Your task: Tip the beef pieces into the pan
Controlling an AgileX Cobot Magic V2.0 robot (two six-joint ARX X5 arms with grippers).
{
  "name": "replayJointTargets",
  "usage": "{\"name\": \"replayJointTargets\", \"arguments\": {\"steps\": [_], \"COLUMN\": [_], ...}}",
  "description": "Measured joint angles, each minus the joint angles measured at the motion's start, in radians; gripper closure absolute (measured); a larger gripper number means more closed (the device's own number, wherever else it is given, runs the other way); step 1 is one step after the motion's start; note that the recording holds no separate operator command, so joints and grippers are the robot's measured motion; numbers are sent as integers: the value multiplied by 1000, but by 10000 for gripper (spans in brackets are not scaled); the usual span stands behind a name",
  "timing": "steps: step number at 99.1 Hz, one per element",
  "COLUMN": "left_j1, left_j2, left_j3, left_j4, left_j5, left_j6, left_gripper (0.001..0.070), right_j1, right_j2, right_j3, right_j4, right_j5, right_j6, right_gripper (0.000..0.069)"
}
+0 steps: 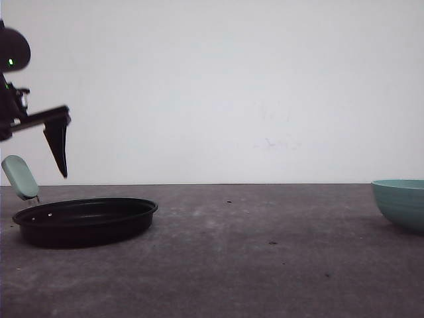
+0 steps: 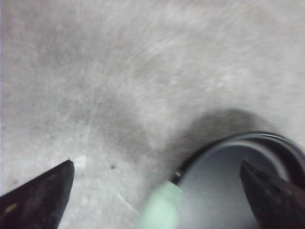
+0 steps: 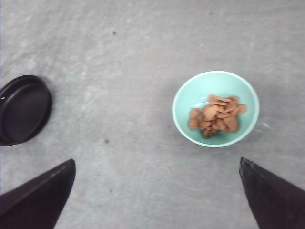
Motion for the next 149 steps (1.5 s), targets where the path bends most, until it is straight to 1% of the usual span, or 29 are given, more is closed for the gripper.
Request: {"name": "replayJointTargets", "arguments": {"steps": [4,8,18,36,51,56,62,90,98,107,116,124,130,136,144,149], "left_j1": [-1,-2,-8,-21,-36,-39,-42,-64,-76,-92,-96,-95,-95,-95,-97,-100], "left_j2": [18,35,59,81,83,83,82,74,60,19,-50,-125,-173,-208,-233,-241], "left_j3": [0,0,0,0,0,0,0,2,2,-5,-6,-6,-5,-5,-5,-5], "left_j4": [3,3,4,22,37,42,42,33,18,24,64,118,133,118,64,20], "left_j5": [0,0,-2,-4,-4,0,3,6,11,11,30,55,69,77,79,78], "left_j6": [0,0,0,0,2,5,6,12,12,7,-31,-84,-126,-163,-196,-207], "left_gripper": [46,67,151,356,547,588,598,602,603,604,604,604,605,605,605,606], "right_j1": [0,0,0,0,0,0,0,0,0,-5,-33,-56,-71,-89,-125,-160], "right_j2": [-6,-12,-21,-24,-23,-23,-23,-23,-22,-8,29,78,124,173,231,274], "right_j3": [0,0,0,0,0,0,0,0,0,0,0,0,0,0,0,0], "right_j4": [-2,-5,-10,-15,-14,-14,-14,-9,7,19,26,42,66,89,112,127], "right_j5": [7,18,32,31,32,32,32,34,70,132,156,155,155,155,153,150], "right_j6": [0,0,1,4,4,4,4,2,-2,-6,-15,-23,-26,-31,-44,-50], "right_gripper": [6,6,6,6,6,6,6,6,6,7,8,8,8,8,10,35]}}
